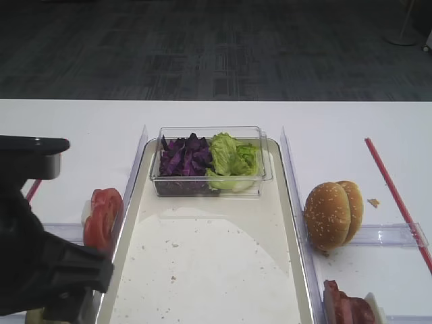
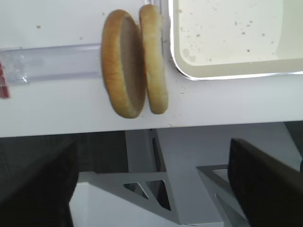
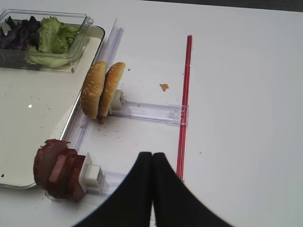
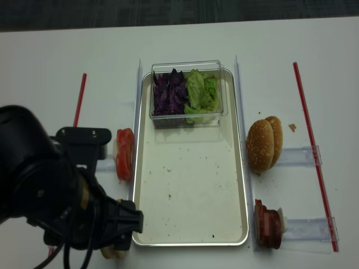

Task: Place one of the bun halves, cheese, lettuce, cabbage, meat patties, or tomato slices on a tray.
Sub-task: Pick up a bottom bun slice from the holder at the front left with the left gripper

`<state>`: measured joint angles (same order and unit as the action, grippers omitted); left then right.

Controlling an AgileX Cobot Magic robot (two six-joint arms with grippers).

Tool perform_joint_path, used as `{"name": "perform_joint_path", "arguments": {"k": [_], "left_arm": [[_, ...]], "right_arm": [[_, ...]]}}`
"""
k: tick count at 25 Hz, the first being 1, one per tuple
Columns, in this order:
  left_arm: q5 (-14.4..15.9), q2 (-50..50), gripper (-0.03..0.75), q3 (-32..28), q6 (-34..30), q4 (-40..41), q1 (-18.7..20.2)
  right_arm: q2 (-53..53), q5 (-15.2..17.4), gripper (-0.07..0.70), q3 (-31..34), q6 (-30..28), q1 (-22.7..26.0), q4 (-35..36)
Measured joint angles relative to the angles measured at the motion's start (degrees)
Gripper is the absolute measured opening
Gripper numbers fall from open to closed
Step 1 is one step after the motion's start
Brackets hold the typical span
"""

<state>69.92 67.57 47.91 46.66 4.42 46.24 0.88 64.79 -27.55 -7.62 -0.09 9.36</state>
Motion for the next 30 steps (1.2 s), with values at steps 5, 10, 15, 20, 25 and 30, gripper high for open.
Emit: {"name": "perform_joint_path", "arguments": {"k": [5,10,15,20,25,30], "left_arm": [[-1.7,5.5,0.588,2.5,3.6,0.0,2.4],[-4.3,8.1,0.588,3.1,7.0,0.4,2.6],[-5.0,8.4,0.588,3.5,9.8,3.1,2.6],[-6.4,8.5,0.588,3.5,10.2,4.1,2.6],[-6.7,11.3,0.587,3.5,9.8,4.0,2.6],[-8.0,14.4,0.587,3.5,9.4,3.6,2.6]], "right_arm": [[0.0,0.0,0.364,0.0,0.0,0.0,0.0],[0.0,0.0,0.364,0.0,-0.2,0.0,0.0],[0.0,0.0,0.364,0.0,-0.2,0.0,0.0],[0.0,0.0,0.364,0.0,-0.2,0.0,0.0],[0.0,0.0,0.364,0.0,-0.2,0.0,0.0],[0.0,0.0,0.364,0.0,-0.2,0.0,0.0]]}}
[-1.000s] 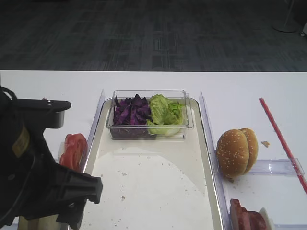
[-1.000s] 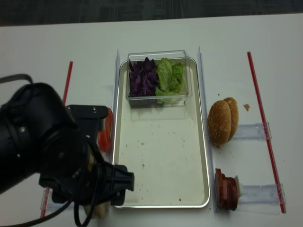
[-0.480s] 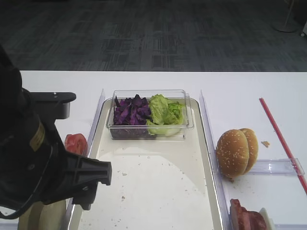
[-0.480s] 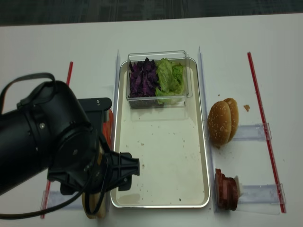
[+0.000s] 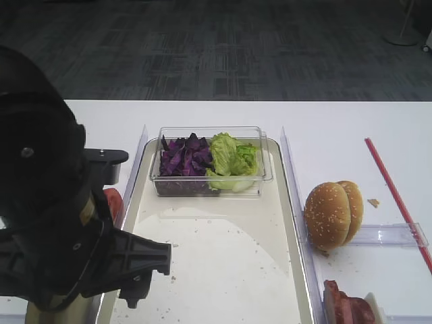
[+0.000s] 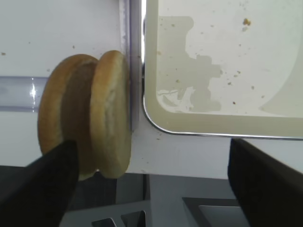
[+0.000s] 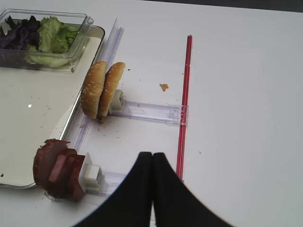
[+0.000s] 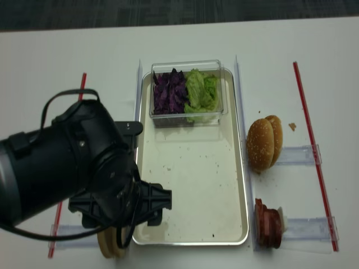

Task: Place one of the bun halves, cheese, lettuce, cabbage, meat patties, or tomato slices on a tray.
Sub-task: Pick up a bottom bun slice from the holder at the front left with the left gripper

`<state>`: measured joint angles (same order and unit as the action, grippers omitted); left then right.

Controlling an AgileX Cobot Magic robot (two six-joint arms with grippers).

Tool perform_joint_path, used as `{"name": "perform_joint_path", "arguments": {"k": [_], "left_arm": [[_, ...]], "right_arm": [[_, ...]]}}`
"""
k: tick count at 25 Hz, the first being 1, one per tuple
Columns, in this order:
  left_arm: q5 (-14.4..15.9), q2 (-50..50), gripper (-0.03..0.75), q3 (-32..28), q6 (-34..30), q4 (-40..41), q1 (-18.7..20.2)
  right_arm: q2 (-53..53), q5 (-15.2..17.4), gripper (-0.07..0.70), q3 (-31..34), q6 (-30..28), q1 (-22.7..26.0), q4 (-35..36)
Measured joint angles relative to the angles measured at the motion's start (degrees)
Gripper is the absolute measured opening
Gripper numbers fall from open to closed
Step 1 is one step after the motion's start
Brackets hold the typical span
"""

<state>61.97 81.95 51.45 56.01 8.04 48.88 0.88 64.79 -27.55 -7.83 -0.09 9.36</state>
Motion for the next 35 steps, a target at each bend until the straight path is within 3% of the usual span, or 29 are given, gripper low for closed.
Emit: {"name": "perform_joint_path", "arguments": {"k": [14,25,31,35], "left_arm": [[-4.5,6.0,0.532,-0.2,-2.7,-1.0,-0.9],[-5.0,6.0,0.503,-1.5,-6.2,-1.0,-4.8],[-9.3,6.0,0.489,-5.6,-8.3,-4.8,-5.2],[-9.8,6.0,0.468,-6.2,-8.9,-5.4,-5.2]], "right_arm": [[0.0,0.0,0.364,0.0,0.0,0.0,0.0],[0.0,0.0,0.364,0.0,0.0,0.0,0.0],[0.0,0.0,0.364,0.0,0.0,0.0,0.0],[0.0,0.0,0.364,0.0,0.0,0.0,0.0]]}}
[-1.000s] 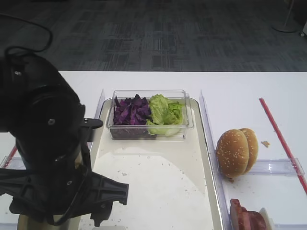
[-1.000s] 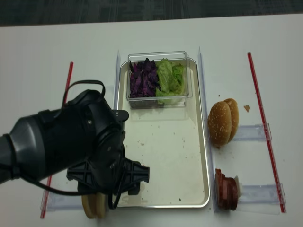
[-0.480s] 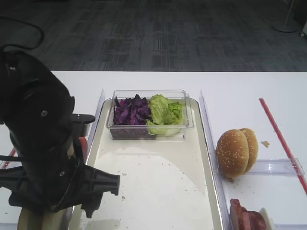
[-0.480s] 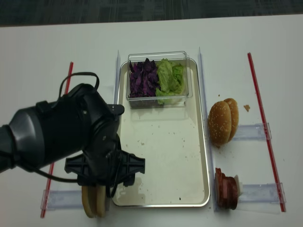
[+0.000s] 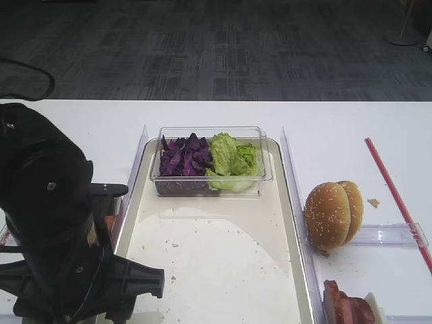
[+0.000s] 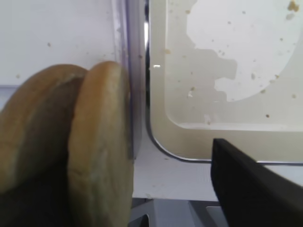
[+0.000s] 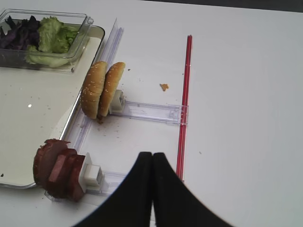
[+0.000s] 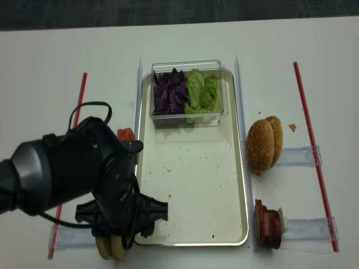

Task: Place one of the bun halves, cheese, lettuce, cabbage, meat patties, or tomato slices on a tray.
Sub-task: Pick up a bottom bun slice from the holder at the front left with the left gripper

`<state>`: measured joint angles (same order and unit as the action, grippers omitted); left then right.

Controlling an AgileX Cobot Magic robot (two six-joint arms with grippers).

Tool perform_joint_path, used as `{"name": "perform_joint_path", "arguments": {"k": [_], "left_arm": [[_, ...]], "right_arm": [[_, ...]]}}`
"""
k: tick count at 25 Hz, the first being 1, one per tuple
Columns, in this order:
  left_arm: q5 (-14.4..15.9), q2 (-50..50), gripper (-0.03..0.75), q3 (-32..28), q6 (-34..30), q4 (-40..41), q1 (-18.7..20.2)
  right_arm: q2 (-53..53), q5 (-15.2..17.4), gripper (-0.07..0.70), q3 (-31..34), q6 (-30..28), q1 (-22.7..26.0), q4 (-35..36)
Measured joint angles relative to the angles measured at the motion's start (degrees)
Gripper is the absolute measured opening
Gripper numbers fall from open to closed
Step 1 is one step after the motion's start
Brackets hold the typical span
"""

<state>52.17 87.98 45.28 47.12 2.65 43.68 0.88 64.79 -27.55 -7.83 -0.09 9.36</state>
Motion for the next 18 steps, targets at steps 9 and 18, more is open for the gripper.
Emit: {"name": "perform_joint_path", "arguments": {"k": [9,18], "left_arm": [[0.5,0.0,0.269,0.0,-0.3,0.4,-0.1],[1.7,0.0,0.105,0.0,-0.1,1.9,-0.4]], "right_arm": [[0.0,0.0,0.364,0.0,0.0,0.0,0.0],[0.0,0.0,0.364,0.0,0.0,0.0,0.0]]}}
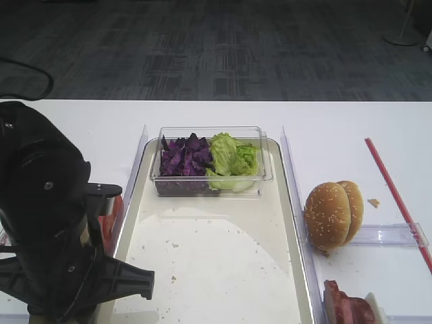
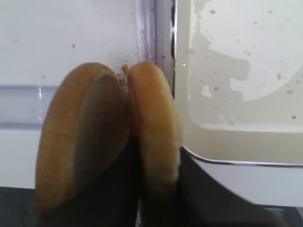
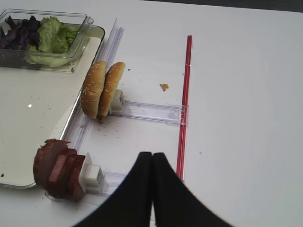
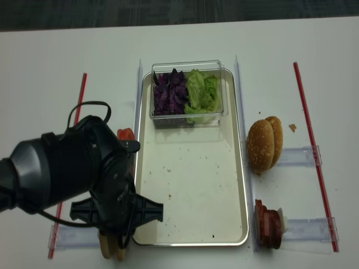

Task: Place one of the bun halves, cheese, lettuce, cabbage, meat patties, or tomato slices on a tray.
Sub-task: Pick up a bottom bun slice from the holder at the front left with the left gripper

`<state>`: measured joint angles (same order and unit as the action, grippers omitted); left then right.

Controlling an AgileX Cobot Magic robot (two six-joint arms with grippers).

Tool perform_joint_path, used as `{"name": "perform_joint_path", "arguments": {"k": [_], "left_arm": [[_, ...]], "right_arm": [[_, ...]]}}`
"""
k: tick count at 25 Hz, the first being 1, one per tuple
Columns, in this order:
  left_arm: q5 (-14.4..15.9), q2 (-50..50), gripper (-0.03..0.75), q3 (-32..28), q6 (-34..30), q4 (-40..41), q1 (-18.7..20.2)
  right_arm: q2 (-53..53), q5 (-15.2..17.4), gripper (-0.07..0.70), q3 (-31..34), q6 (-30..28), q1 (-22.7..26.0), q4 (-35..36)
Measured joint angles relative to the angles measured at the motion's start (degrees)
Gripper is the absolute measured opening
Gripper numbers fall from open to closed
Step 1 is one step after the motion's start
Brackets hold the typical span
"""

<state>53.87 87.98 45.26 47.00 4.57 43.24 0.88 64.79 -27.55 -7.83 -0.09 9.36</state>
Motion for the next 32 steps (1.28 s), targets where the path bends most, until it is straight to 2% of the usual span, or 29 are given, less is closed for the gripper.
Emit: {"name": "perform_joint_path", "arguments": {"k": [7,17,24,28,29,32], "left_arm": [[0.3,0.0,0.058,0.0,0.8,0.7,0.0],[1.1,-1.6,0.05,0.1,0.9,0.9,0.0],[5.7,-5.2,0.049,3.9,0.9,1.8,0.0],[10.4,-6.7,0.048,7.7,0.9,3.4,0.0],[13.0,-7.3,0.048,9.5,0.8,4.4,0.0],[14.6,-7.8,0.048,11.5,0.3,4.8,0.0]], "right_arm": [[0.0,0.0,0.364,0.0,0.0,0.0,0.0],[0.0,0.0,0.364,0.0,0.1,0.0,0.0],[0.0,0.0,0.364,0.0,0.1,0.0,0.0],[0.0,0.0,0.364,0.0,0.1,0.0,0.0],[0.0,0.0,0.364,0.0,0.1,0.0,0.0],[0.0,0.0,0.364,0.0,0.1,0.0,0.0]]}}
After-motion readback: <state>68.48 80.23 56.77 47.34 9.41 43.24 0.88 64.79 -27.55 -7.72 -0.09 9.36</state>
